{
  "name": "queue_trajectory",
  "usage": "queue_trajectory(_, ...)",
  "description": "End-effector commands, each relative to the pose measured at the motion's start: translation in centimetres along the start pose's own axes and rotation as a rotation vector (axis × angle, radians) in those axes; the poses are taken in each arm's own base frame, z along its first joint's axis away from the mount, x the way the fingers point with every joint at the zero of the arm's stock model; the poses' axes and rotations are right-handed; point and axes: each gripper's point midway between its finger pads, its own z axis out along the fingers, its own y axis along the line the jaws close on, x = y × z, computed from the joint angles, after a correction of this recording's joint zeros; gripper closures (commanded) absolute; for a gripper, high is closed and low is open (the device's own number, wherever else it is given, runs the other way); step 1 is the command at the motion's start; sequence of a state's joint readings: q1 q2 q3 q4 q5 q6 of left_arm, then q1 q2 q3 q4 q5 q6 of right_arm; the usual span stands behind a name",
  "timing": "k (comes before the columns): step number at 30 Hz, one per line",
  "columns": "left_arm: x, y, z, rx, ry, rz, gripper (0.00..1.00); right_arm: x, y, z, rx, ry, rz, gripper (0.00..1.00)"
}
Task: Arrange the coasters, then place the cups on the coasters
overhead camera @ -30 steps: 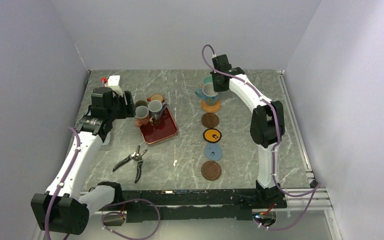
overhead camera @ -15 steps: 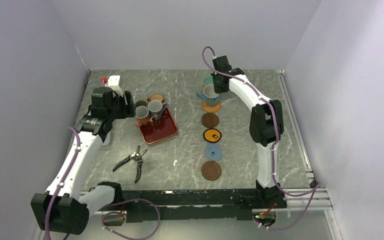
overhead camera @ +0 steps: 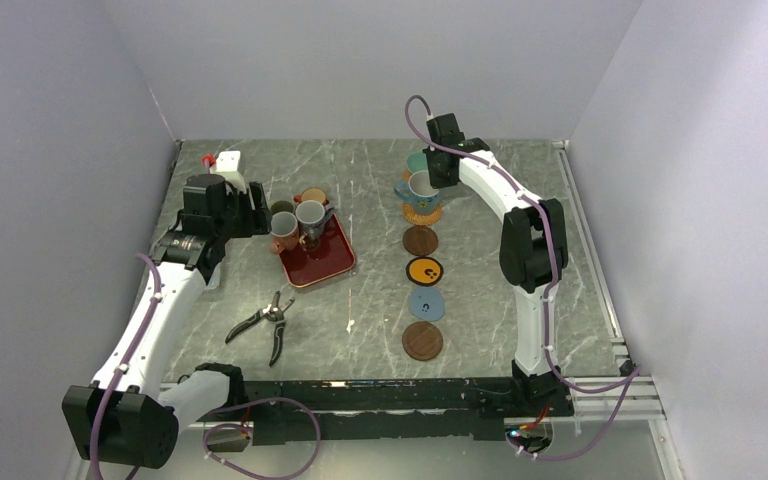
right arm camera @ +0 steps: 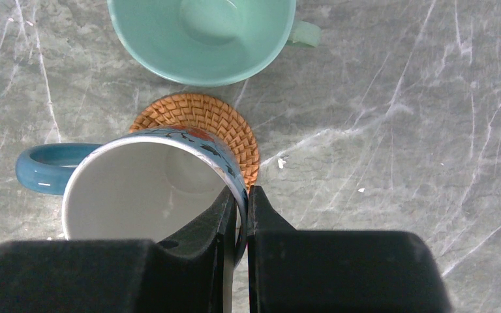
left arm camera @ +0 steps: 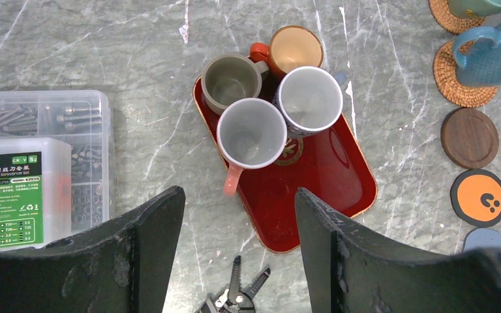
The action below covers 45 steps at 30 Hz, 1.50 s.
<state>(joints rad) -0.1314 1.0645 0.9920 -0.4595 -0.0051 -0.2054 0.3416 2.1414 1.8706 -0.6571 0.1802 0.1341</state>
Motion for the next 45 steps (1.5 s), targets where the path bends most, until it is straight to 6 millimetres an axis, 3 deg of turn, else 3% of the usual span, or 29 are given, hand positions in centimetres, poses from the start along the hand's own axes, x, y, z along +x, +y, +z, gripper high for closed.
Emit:
queue_trajectory(1,-0.9,-0.5,0.1,0.018,-0.028,-0.010,0.32,-1.8,0.1,-0.4,-0.014,-0.067,-0.003,1.00)
queue_trajectory(4,-1.0,-0.5,0.1,0.018,-0.029,-0.011,0.32,-1.7,0.0,-0.3,-0.010,-0.060,-0.008,0.99)
queue_trajectory(11,-0.9,-0.5,0.2,0.020,-0.023,-0.010,0.31,-1.7,0.0,-0.3,-0.009,-0.059,-0.017,0.78)
queue_trajectory(15,-0.9,-0.5,0.2,0.019,-0.023,-0.011,0.31,-2.0,-0.1,-0.4,-0.003,-0.068,-0.018,0.74)
queue_trajectory(29,-0.7,-0.6,0.4,0.024,-0.015,-0.011,0.31,-3.2,-0.3,-2.0,-0.009,-0.114,-0.016,0.43)
queue_trajectory(34,-0.5,-0.7,0.6,0.031,-0.006,-0.013,0.31,-4.2,-0.5,-3.7,-0.010,-0.145,-0.010,0.35)
queue_trajectory(40,0.0,-1.1,1.3,0.051,0.029,-0.018,0.30,-6.1,-0.6,-7.8,-0.019,-0.224,0.011,0.27)
queue_trajectory(45,0.2,-1.1,1.6,0.052,0.038,-0.015,0.30,-7.1,1.3,-11.3,-0.043,-0.279,0.038,0.28)
